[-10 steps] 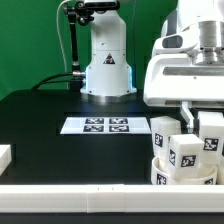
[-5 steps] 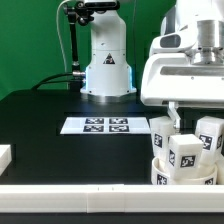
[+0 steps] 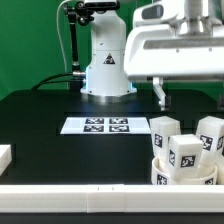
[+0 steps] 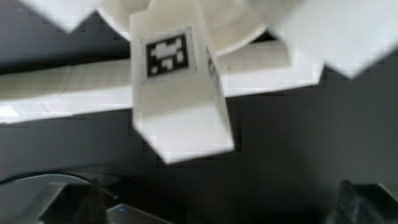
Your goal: Assemble stool
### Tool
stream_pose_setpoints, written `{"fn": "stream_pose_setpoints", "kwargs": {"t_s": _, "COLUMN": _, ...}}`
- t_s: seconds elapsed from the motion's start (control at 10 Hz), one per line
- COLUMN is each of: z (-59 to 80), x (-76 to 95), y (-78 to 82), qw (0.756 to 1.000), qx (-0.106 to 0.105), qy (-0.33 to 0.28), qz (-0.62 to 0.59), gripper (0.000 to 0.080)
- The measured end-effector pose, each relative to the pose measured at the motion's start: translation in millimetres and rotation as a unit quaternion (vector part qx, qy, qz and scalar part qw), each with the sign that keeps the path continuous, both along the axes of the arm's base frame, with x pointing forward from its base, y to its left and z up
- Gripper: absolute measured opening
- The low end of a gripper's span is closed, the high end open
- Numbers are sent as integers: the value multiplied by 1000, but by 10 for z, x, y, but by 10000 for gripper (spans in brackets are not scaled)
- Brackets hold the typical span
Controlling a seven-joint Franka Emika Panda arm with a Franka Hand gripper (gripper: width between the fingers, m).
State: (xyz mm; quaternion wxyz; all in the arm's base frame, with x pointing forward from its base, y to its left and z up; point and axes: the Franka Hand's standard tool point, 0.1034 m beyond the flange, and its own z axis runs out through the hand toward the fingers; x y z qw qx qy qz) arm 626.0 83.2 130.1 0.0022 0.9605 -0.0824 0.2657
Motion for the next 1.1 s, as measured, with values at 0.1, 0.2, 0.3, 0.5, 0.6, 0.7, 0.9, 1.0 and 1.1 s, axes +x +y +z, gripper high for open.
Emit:
{"fn": "stream_pose_setpoints", "kwargs": {"t_s": 0.1, "z": 132, "x": 81, "y": -56, "qw": 1000, "qx": 5, "qy": -2, "qz": 0, "gripper": 649}}
{"fn": "stream_pose_setpoints", "kwargs": {"t_s": 0.2, "z": 89, "x": 65, "y": -53, "qw": 1000, "qx": 2, "qy": -3, "qz": 0, "gripper": 649}}
{"fn": "stream_pose_setpoints", "kwargs": {"t_s": 0.3, "z": 71, "x": 57, "y": -48, "qw": 1000, "qx": 2, "qy": -1, "qz": 1, "gripper": 649}}
{"fn": "stream_pose_setpoints", "kwargs": {"t_s": 0.5, "z": 43, "x": 43, "y": -58, "qw": 1000, "qx": 1, "qy": 15, "qz": 7, "gripper": 649}}
{"fn": "stream_pose_setpoints", "kwargs": {"t_s": 0.6, "z": 44, "x": 46, "y": -62, "qw": 1000, "qx": 2, "qy": 14, "qz": 5, "gripper": 649}}
{"fn": "stream_pose_setpoints", "kwargs": {"t_s": 0.7, "z": 27, "x": 37, "y": -85, "qw": 1000, "qx": 5, "qy": 16, "qz": -2, "gripper": 649}}
{"fn": "stream_pose_setpoints", "kwargs": {"t_s": 0.9, "z": -1, "x": 11, "y": -93, "qw": 998, "qx": 31, "qy": 36, "qz": -39, "gripper": 649}}
{"fn": "stream_pose_setpoints", "kwargs": {"t_s": 1.0, "z": -37, "x": -41, "y": -81, "qw": 995, "qx": 48, "qy": 65, "qz": -56, "gripper": 649}}
{"fn": "stream_pose_setpoints", "kwargs": {"t_s": 1.1, "z": -39, "x": -39, "y": -88, "qw": 993, "qx": 54, "qy": 93, "qz": -55, "gripper": 649}}
